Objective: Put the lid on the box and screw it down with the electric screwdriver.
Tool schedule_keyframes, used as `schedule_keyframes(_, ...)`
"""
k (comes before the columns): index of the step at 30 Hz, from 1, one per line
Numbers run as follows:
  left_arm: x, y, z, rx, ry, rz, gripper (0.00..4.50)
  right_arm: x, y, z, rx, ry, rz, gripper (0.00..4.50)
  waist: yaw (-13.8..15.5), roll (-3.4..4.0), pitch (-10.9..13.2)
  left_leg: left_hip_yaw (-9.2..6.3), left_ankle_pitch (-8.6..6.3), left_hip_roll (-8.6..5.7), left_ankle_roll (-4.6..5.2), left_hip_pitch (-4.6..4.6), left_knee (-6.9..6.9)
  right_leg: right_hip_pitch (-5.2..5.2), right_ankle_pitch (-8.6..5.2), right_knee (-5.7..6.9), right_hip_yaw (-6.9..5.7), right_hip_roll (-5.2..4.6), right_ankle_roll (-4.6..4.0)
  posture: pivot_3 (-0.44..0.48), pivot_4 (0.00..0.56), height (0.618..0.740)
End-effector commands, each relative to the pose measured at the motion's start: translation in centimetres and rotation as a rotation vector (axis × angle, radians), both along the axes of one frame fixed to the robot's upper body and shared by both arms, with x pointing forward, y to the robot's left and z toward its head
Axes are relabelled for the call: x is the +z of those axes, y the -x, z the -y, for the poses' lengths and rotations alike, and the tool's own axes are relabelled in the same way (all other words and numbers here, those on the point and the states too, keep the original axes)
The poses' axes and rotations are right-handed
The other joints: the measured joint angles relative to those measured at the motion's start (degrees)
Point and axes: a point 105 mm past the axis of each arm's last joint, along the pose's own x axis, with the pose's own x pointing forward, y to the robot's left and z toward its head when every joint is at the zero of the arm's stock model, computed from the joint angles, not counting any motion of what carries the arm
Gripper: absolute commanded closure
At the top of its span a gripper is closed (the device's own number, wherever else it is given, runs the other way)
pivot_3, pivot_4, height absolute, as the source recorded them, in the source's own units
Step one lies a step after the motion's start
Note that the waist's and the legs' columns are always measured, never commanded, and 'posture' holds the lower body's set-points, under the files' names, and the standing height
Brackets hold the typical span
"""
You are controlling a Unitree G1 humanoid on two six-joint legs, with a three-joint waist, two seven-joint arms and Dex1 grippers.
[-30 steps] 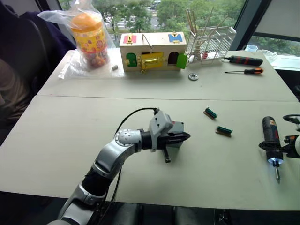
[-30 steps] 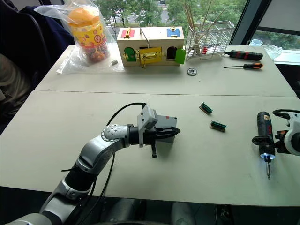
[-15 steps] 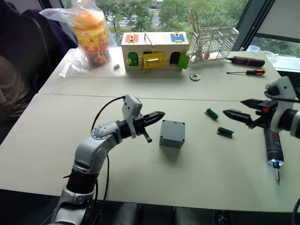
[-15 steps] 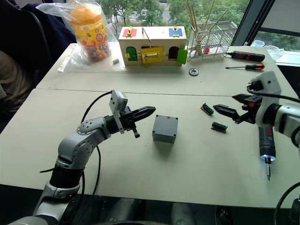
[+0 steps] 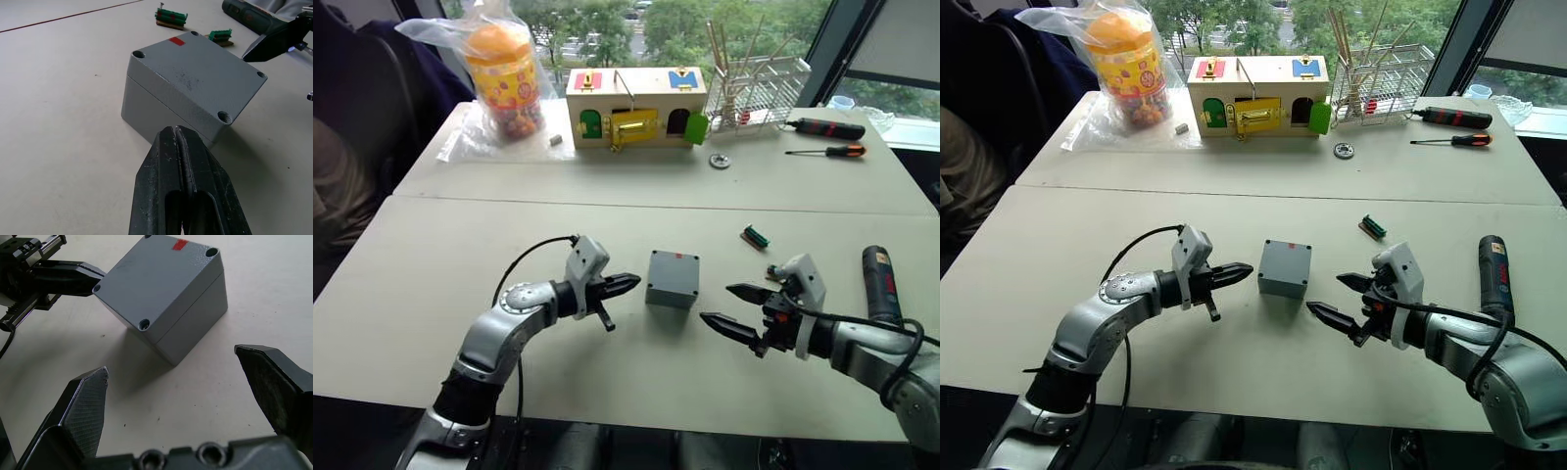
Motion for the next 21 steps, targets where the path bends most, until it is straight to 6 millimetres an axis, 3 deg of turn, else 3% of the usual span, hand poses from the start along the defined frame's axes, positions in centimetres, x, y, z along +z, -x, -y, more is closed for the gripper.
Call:
schedule_keyframes(1,0.9,-0.3,0.7,-0.026,0.019,0.031,4.50,0.2,0.0,-1.5,0.026,0.000,0.053,0.02,0.08,0.00,0.00,0.00,0.00,-0.01,0.00,0.00,0.00,0.00,0.00,0.00,0.00,0.00,0.00,0.000,0.150,0.740)
schedule_keyframes(11,0.6,-1.7,2.6,-0.102,-0.012,0.049,4.50,-0.5,1.0,-4.8,0.098,-0.072,0.034,0.02,0.05,0.00,0.00,-0.09,0.01,-0.06,-0.01,0.00,0.03,0.03,0.00,0.01,-0.04,-0.01,0.00,0.000,0.150,0.740)
schedule_keyframes(17,1.0,-3.6,3.6,-0.096,0.000,0.070,4.50,-0.3,2.3,-5.4,0.138,-0.096,-0.015,0.02,0.09,-0.01,0.00,-0.15,0.01,-0.09,-0.01,0.00,0.03,0.04,0.00,0.03,-0.08,-0.01,0.00,0.000,0.150,0.740)
schedule_keyframes(21,0.6,-5.1,3.2,-0.030,-0.035,0.110,4.50,-0.2,2.4,-4.9,0.126,-0.053,-0.011,0.02,0.03,-0.03,0.01,-0.15,0.01,-0.09,-0.01,0.00,0.03,0.04,0.00,0.06,-0.08,-0.02,0.00,0.000,0.150,0.740)
